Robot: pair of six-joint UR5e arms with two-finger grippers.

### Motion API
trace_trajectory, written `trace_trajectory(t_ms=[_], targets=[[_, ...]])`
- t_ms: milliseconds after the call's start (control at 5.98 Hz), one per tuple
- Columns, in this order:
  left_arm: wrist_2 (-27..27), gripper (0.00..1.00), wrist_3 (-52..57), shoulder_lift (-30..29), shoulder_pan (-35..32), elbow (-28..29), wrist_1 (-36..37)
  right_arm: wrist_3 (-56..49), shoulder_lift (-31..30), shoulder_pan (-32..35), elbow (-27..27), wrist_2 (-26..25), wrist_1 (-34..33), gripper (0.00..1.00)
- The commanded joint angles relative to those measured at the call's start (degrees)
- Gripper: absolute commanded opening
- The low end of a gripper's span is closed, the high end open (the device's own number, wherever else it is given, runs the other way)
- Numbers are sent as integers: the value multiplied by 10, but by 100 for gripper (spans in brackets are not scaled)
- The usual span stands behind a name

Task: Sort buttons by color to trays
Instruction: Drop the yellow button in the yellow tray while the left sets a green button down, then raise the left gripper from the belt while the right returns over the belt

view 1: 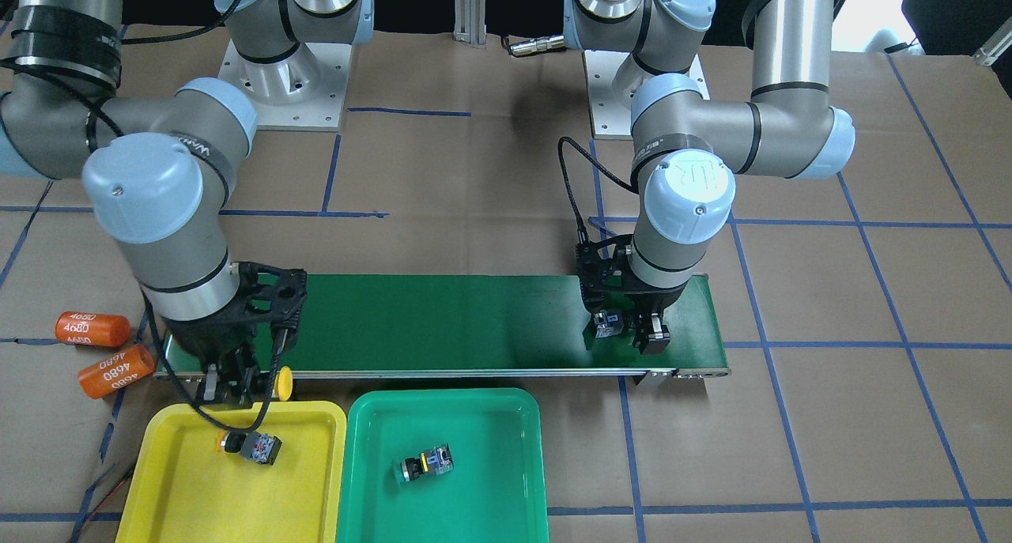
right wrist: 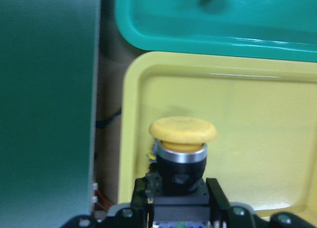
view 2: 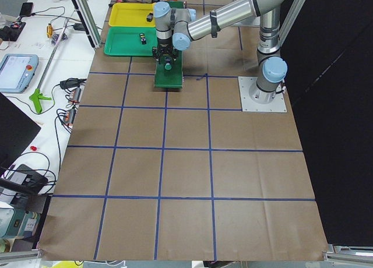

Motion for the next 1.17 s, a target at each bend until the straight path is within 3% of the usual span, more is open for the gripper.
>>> trace_trajectory(t_ms=[0,167,335,502,669,1004], targets=[[-14,82,-130,49,-7,4,-62,-48,128,-27,-130,4,-2,13],[-31,82,-222,92,-18,5,-113,-51,173,-31,-157,6,-5,13],[-31,91,-326,136,-27,7,-145,-44,191,-31,-159,7,-4,36],[-27,92,-427,171,-28,10,-183,-44,187,-31,-163,6,-1,99],[-31,93,-517,189,-26,18,-191,-43,156,-32,-163,3,11,100],[-31,98,-727,171,-24,99,-261,-22,52,-24,-158,6,175,100]])
